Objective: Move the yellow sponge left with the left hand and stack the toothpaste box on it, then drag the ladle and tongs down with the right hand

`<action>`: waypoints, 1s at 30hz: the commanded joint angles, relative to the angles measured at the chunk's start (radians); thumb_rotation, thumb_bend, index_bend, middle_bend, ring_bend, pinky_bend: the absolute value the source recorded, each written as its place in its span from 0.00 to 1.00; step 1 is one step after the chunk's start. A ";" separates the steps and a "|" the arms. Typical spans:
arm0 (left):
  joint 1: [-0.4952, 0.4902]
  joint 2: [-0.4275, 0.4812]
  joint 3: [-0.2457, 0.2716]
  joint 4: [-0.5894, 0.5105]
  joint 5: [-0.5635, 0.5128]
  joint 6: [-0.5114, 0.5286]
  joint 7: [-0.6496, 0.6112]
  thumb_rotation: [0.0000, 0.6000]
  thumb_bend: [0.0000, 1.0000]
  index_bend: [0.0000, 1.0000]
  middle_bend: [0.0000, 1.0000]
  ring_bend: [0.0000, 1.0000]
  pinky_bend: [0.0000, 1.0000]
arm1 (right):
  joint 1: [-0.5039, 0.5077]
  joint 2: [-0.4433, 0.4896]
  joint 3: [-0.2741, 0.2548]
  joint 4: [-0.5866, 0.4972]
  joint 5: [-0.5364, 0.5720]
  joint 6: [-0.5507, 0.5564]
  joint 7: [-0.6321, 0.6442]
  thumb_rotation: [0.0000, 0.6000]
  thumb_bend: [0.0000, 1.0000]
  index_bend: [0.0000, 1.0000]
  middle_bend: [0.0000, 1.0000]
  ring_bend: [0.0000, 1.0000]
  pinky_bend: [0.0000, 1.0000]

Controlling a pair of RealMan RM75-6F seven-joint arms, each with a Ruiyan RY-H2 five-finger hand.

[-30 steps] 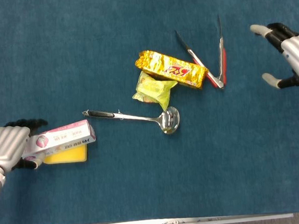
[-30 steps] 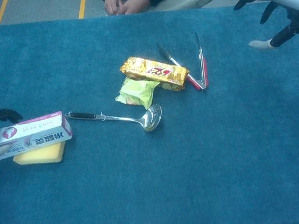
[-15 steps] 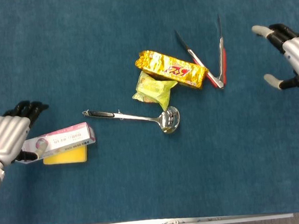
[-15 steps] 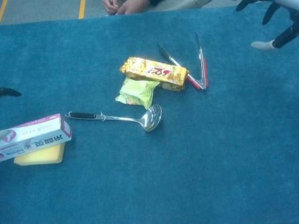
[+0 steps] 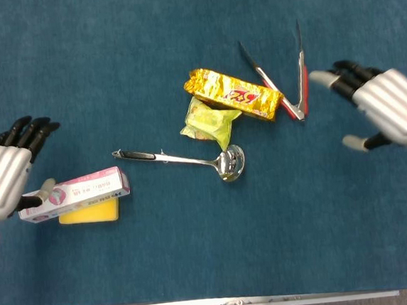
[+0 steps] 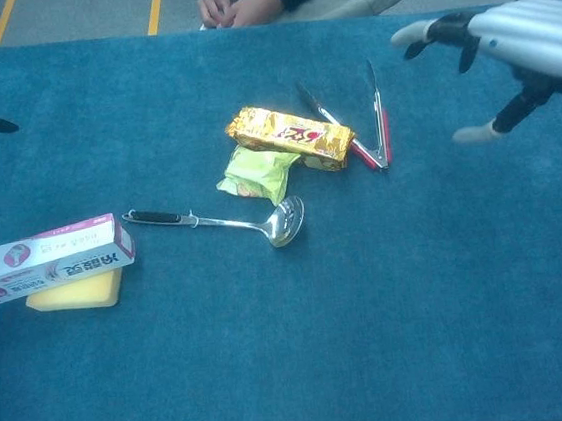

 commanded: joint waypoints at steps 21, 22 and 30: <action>0.106 0.076 0.026 -0.049 0.083 0.099 -0.041 1.00 0.34 0.11 0.10 0.05 0.20 | 0.184 -0.317 0.015 0.133 -0.082 -0.169 -0.375 1.00 0.01 0.23 0.37 0.21 0.36; 0.108 0.077 0.027 -0.048 0.083 0.098 -0.044 1.00 0.34 0.11 0.10 0.05 0.20 | 0.191 -0.332 0.017 0.139 -0.072 -0.176 -0.391 1.00 0.01 0.24 0.37 0.21 0.36; 0.127 0.092 0.027 -0.047 0.089 0.104 -0.071 1.00 0.34 0.11 0.10 0.05 0.20 | 0.239 -0.449 0.026 0.214 -0.029 -0.197 -0.496 1.00 0.01 0.27 0.39 0.22 0.36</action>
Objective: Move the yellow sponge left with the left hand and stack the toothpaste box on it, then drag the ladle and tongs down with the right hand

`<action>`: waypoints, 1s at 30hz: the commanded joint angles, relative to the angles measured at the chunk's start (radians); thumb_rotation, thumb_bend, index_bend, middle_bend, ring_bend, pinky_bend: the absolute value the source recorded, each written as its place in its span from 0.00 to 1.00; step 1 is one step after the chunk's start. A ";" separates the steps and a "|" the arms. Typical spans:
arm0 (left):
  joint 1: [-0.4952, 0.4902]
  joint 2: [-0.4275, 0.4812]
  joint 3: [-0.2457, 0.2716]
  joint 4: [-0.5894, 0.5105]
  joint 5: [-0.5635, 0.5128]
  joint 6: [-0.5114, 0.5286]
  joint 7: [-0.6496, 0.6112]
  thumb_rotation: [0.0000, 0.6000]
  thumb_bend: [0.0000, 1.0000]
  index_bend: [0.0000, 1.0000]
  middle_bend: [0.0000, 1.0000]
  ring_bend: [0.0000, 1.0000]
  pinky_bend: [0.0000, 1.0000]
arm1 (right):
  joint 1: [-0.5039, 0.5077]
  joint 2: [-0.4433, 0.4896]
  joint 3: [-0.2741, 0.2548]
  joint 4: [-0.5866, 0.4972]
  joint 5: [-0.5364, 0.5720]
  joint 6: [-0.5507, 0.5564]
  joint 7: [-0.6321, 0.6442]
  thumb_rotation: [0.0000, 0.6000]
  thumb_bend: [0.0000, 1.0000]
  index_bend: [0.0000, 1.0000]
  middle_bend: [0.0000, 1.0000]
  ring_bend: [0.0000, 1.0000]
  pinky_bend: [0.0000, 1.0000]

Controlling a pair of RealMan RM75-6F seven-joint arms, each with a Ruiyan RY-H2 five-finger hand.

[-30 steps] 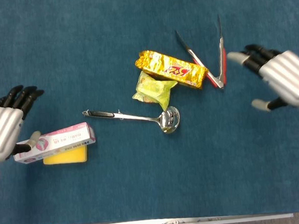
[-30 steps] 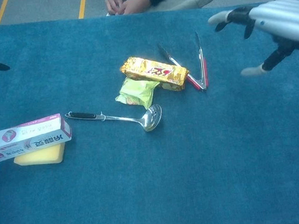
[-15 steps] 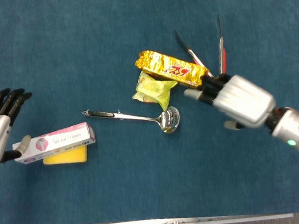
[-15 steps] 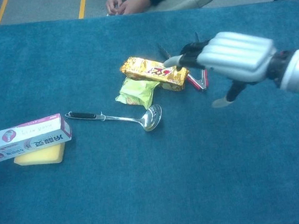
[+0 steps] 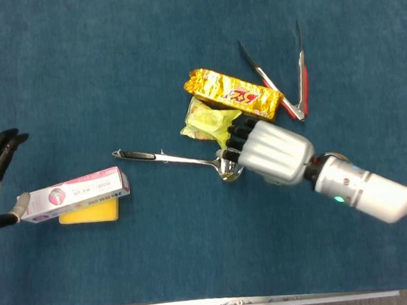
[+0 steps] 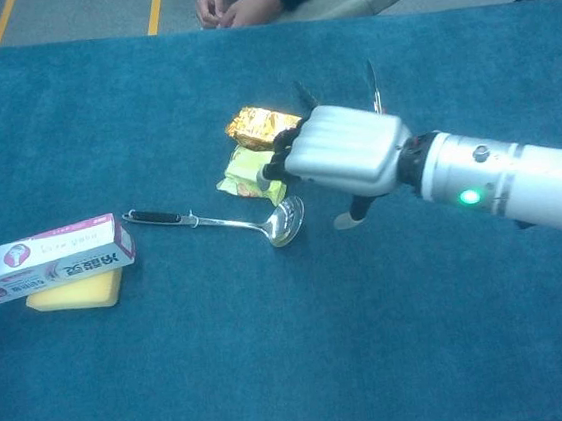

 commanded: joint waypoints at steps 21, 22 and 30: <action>0.045 0.032 0.011 0.011 0.036 0.008 -0.067 1.00 0.34 0.11 0.10 0.05 0.20 | 0.090 -0.241 -0.015 0.222 0.086 -0.008 -0.165 1.00 0.01 0.31 0.40 0.22 0.36; 0.046 0.032 0.011 0.011 0.037 0.007 -0.068 1.00 0.34 0.11 0.09 0.05 0.20 | 0.091 -0.248 -0.017 0.228 0.086 -0.007 -0.169 1.00 0.01 0.31 0.40 0.22 0.36; 0.050 0.032 0.010 0.019 0.047 0.001 -0.085 1.00 0.34 0.11 0.09 0.05 0.20 | 0.093 -0.302 -0.029 0.278 0.084 0.023 -0.176 1.00 0.08 0.40 0.45 0.26 0.38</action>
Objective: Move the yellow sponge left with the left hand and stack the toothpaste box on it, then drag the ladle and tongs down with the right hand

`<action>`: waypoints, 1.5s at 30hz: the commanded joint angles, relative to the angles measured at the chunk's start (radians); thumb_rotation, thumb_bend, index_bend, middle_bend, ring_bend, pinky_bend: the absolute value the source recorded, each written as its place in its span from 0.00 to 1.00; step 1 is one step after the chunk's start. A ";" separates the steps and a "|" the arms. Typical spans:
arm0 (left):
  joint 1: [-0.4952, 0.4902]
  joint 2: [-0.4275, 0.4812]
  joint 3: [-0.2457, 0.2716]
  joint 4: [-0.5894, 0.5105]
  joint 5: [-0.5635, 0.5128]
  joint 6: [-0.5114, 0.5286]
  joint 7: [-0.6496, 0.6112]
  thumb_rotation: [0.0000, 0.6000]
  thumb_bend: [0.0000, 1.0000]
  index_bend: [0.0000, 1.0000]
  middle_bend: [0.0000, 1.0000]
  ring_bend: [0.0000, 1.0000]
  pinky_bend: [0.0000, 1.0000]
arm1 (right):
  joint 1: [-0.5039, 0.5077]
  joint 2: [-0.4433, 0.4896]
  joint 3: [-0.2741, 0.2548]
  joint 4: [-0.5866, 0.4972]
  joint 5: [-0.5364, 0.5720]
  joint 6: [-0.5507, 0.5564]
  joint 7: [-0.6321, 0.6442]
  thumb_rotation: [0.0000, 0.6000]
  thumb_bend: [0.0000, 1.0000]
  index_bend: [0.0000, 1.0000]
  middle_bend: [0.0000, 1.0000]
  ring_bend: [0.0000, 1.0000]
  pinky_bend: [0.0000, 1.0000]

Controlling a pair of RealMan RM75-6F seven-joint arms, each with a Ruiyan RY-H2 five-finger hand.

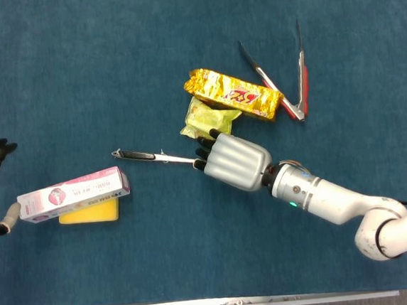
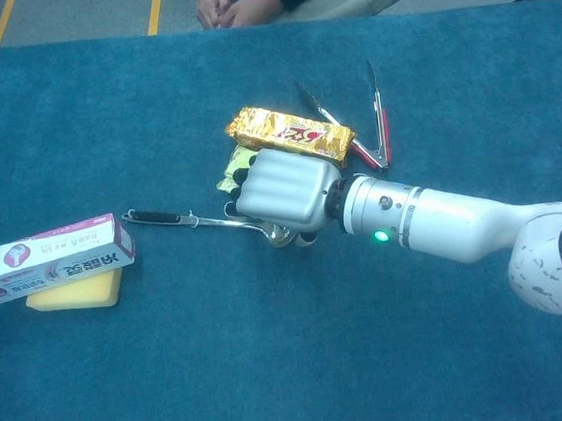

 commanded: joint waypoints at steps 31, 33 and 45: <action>0.006 -0.009 -0.006 0.019 0.022 -0.018 -0.042 1.00 0.34 0.11 0.09 0.05 0.19 | -0.017 -0.039 -0.038 0.083 -0.061 0.064 0.070 1.00 0.10 0.67 0.64 0.43 0.45; 0.006 -0.009 -0.007 0.019 0.022 -0.019 -0.042 1.00 0.34 0.11 0.09 0.05 0.19 | -0.017 -0.042 -0.034 0.086 -0.060 0.065 0.070 1.00 0.11 0.67 0.63 0.43 0.46; 0.004 -0.010 -0.008 0.018 0.023 -0.026 -0.043 1.00 0.34 0.11 0.08 0.05 0.19 | -0.018 -0.064 -0.034 0.115 -0.068 0.071 0.083 1.00 0.34 0.75 0.69 0.48 0.48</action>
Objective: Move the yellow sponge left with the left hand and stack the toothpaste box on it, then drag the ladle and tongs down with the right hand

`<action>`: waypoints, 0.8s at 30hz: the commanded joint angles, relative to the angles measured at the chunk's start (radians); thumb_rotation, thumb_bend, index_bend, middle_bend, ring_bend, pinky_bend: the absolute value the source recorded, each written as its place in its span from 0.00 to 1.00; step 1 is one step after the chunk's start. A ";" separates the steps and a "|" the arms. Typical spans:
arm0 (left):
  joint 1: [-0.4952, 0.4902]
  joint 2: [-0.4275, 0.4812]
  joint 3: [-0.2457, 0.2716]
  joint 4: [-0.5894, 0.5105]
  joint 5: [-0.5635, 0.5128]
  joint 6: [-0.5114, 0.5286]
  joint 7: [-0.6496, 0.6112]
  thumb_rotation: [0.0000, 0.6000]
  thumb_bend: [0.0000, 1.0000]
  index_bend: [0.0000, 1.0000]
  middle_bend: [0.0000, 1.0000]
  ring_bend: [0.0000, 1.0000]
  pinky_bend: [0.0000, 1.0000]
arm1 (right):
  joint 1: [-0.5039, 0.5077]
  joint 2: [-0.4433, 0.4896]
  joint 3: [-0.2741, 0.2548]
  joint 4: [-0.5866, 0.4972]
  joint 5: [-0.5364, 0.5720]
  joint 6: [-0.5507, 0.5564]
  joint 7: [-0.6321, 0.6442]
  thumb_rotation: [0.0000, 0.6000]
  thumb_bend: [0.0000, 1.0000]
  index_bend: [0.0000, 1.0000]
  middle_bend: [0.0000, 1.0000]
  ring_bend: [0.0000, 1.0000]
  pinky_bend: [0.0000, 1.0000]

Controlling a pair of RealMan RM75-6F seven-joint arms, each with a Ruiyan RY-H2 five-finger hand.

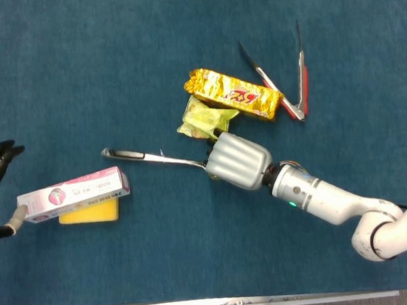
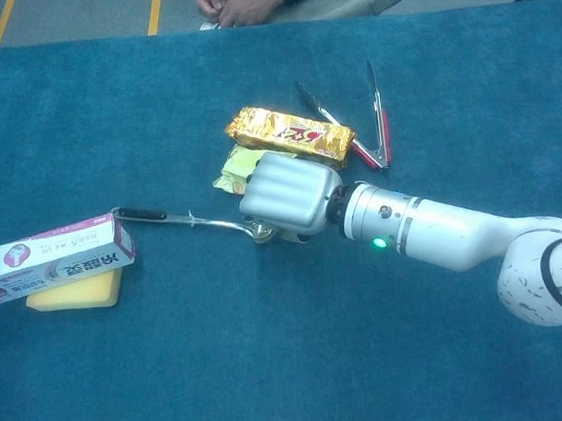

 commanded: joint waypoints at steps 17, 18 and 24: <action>-0.010 -0.005 0.000 -0.006 -0.004 -0.026 0.017 1.00 0.34 0.11 0.08 0.05 0.19 | -0.070 0.239 -0.120 -0.246 -0.128 0.085 0.075 1.00 0.34 0.76 0.70 0.50 0.48; -0.012 -0.007 -0.001 -0.008 -0.004 -0.029 0.020 1.00 0.34 0.11 0.08 0.05 0.19 | -0.077 0.265 -0.135 -0.267 -0.143 0.093 0.083 1.00 0.34 0.76 0.70 0.50 0.48; -0.025 -0.017 -0.007 -0.022 -0.009 -0.046 0.045 1.00 0.34 0.11 0.08 0.05 0.19 | -0.115 0.366 -0.210 -0.339 -0.225 0.132 0.123 1.00 0.34 0.76 0.70 0.51 0.48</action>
